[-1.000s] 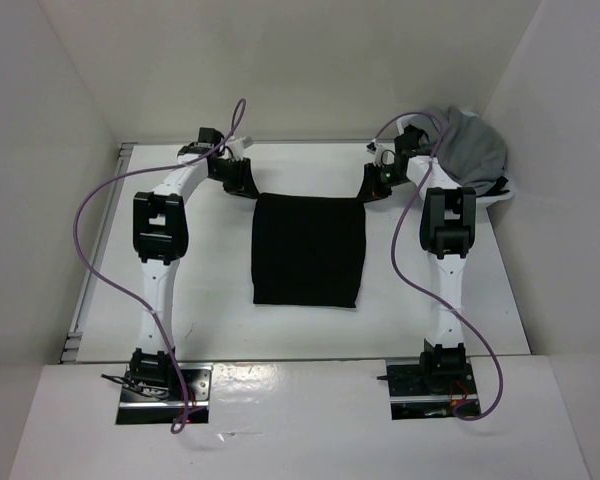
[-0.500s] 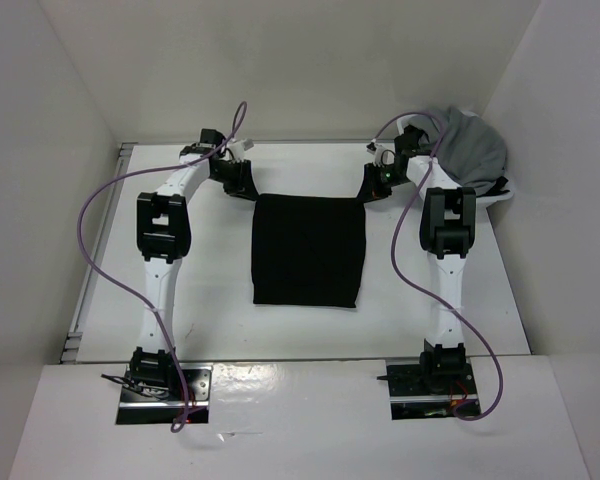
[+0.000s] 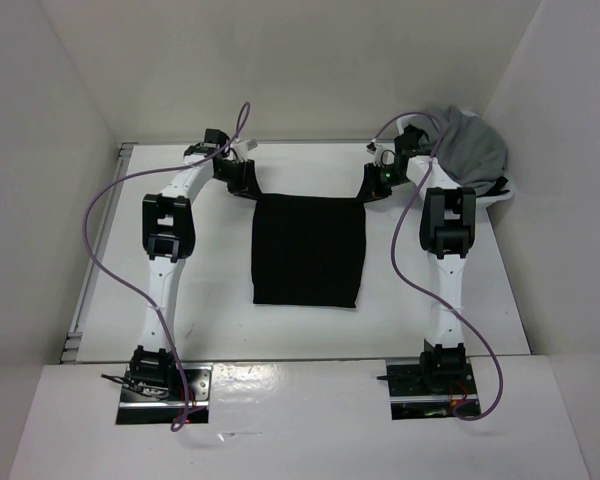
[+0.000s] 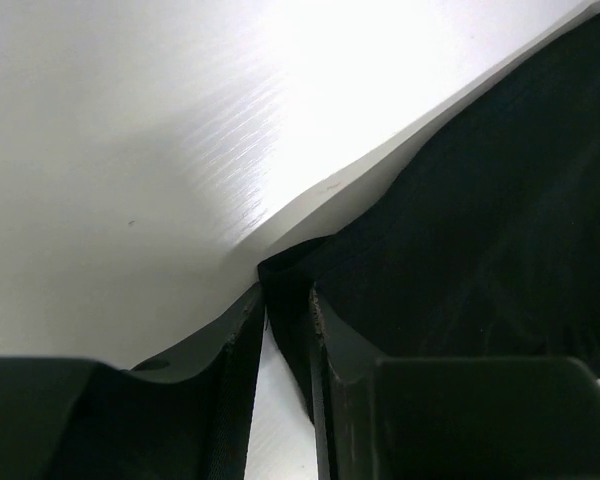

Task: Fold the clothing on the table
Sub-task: Fold the skirt

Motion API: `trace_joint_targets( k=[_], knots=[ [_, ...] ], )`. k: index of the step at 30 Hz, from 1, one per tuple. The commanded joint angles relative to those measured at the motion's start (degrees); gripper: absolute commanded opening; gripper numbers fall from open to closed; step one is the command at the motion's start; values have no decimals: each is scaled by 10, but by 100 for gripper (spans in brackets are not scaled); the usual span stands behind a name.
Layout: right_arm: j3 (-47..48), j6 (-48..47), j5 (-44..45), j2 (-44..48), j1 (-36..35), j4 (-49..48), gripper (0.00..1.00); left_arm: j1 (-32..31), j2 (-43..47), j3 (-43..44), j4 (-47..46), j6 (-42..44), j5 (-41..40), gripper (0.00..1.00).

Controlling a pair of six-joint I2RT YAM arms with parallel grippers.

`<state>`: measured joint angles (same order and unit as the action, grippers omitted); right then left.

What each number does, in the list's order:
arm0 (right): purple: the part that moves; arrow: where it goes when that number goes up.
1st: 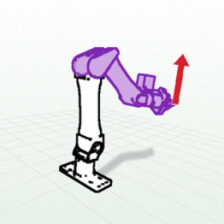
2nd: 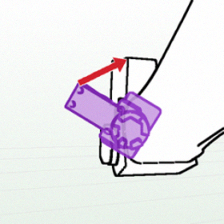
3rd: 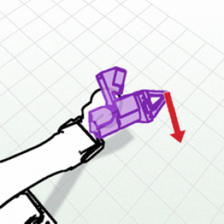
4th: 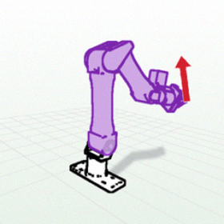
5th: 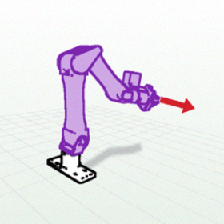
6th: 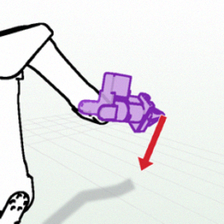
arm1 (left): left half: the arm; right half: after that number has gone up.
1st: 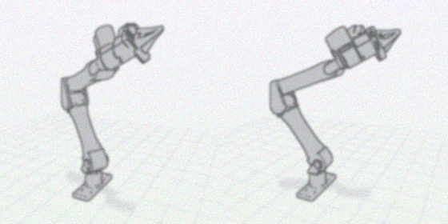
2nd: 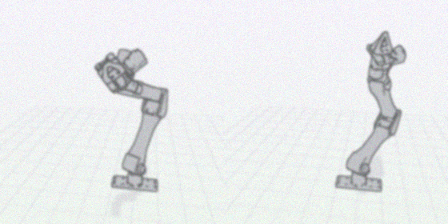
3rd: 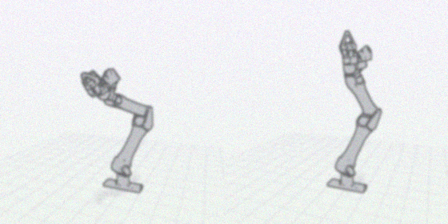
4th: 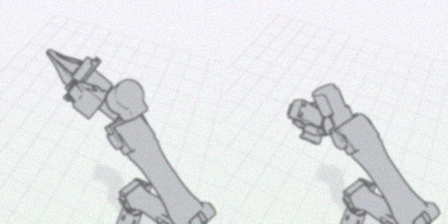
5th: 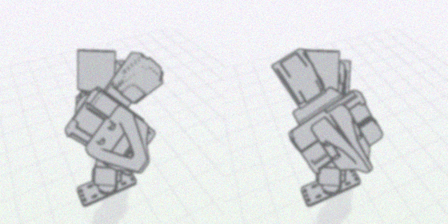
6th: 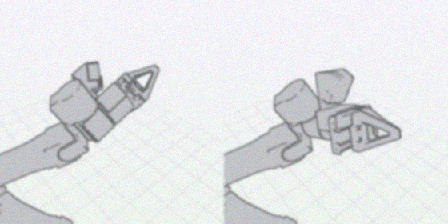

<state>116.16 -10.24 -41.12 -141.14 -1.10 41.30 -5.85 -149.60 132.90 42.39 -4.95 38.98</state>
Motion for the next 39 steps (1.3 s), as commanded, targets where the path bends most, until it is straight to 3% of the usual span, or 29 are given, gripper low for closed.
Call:
trace_joint_targets(
  k=[1, 6, 10, 16, 22, 32, 39],
  knots=[
    [14, -18, 23, -16, -5, 14, 20, -4, -15, 19, 11, -5, 16, 31],
    [14, -18, 23, -16, -5, 14, 20, -4, -15, 19, 11, -5, 22, 25],
    [14, -18, 23, -16, -5, 14, 12, -4, -20, 33, 16, -5, 16, 0],
    [49, -18, 39, -4, -5, 25, 1, -4, -20, 91, 51, 12, 2, 0],
    [66, -7, 44, 46, -10, 18, 0, -4, -18, 171, 83, 35, 2, 0],
    [47, 5, 100, 137, -34, -21, 0, -22, 5, 191, 138, 96, 14, 0],
    [-26, -26, 146, 207, -50, -32, 0, -16, 53, 188, 160, 122, 14, 0]
  ],
)
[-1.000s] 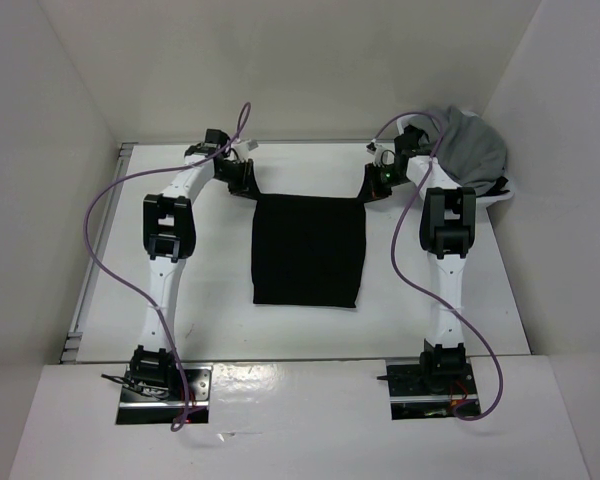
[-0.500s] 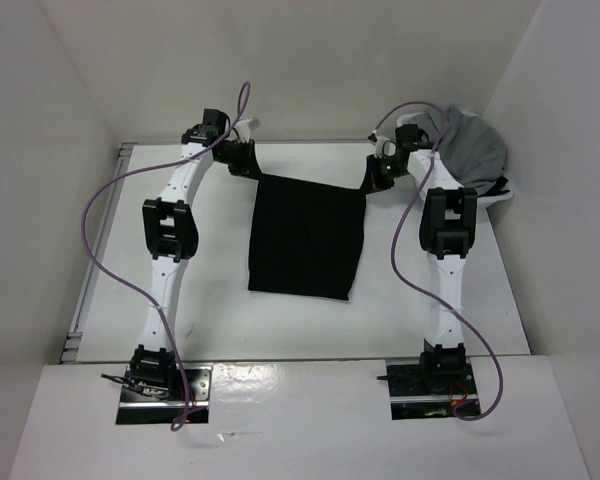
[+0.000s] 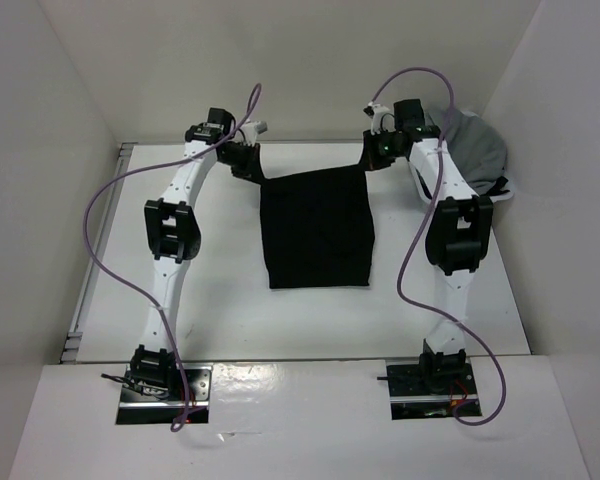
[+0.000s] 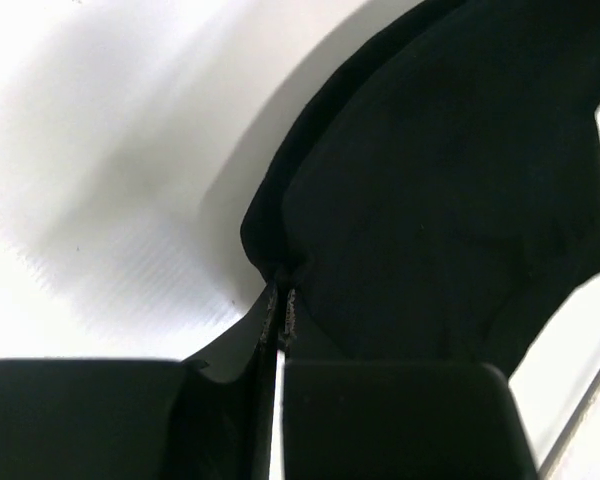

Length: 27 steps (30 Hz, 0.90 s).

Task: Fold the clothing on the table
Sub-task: Fold the skirt

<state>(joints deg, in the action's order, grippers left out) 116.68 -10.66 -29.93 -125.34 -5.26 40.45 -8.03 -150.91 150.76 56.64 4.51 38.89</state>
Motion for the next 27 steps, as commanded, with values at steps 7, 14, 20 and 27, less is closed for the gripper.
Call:
trace_joint_targets(
  k=[7, 14, 20, 27],
  knots=[
    [-122, -57, 79, 120, -14, -29, 0, 6, 196, -141, -22, 59, 26, 0],
    [-194, -79, 104, 193, -14, -29, 0, -5, 386, -432, -125, 83, 9, 0],
    [-219, -89, 89, 258, -14, -5, 0, -5, 448, -541, -131, 94, -15, 0],
    [-245, -125, 89, 309, -26, 47, 0, -10, 521, -618, -137, 104, -51, 0]
  ],
)
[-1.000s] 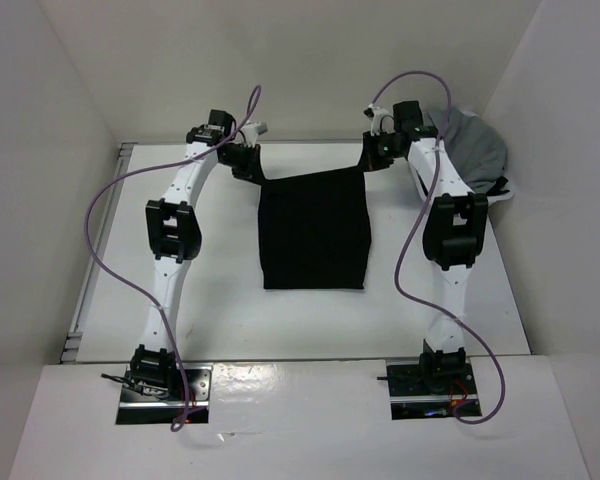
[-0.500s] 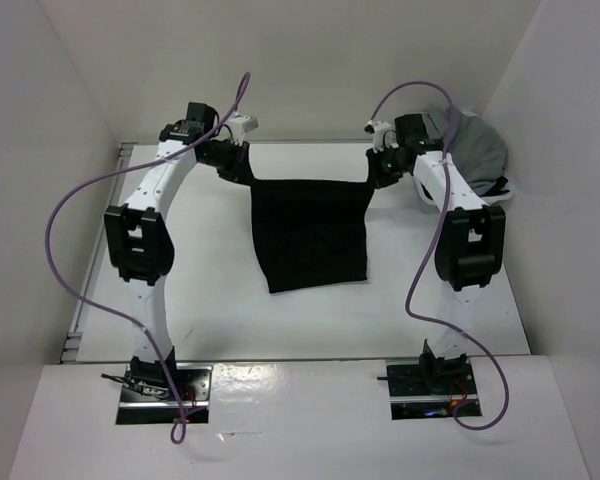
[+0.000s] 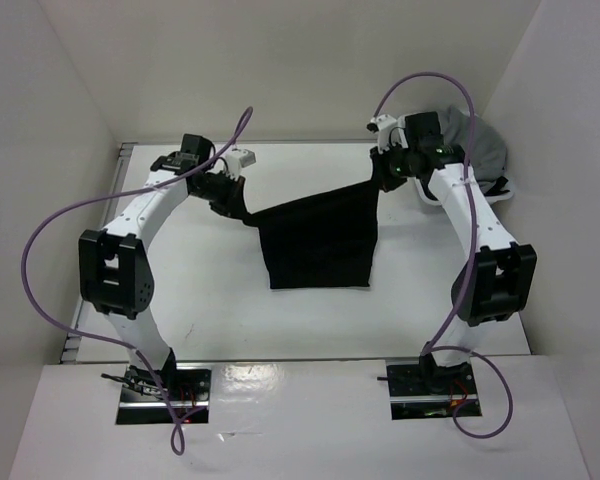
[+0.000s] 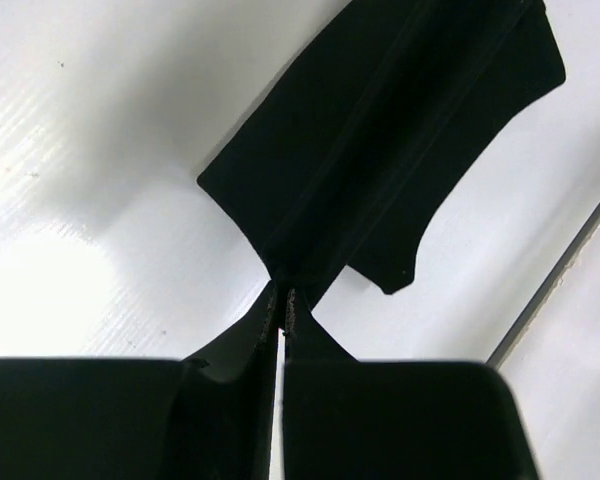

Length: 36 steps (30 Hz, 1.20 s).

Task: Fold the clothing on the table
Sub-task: Fold the skirt

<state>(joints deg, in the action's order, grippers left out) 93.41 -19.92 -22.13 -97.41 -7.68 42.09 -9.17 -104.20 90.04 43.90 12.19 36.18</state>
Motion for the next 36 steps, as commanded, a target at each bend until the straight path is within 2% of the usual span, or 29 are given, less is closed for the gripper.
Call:
trace_joint_targets(
  k=[1, 11, 23, 29, 31, 32, 35, 36],
  knots=[
    [-22, -39, 11, 34, -7, 39, 0, 1, 60, -23, -9, 28, -24, 0],
    [-94, -69, 24, 68, -7, 65, 0, -10, 102, -44, -3, 33, -24, 0],
    [-123, -92, 29, 80, -23, 99, 0, -52, 133, -131, 20, 57, -30, 0],
    [-123, -117, 24, 61, -44, 164, 0, -71, 151, -157, 26, 62, -44, 2],
    [-117, -137, 18, 53, -57, 194, 3, -77, 157, -162, 32, 68, -44, 6],
    [-117, -143, 11, 46, -57, 205, 14, -77, 157, -162, 37, 68, -44, 13],
    [-104, -168, -4, 40, -63, 248, 31, -82, 162, -162, 49, 79, -54, 25],
    [-103, -179, -4, 35, -69, 257, 40, -88, 162, -162, 49, 79, -59, 38]
  ],
)
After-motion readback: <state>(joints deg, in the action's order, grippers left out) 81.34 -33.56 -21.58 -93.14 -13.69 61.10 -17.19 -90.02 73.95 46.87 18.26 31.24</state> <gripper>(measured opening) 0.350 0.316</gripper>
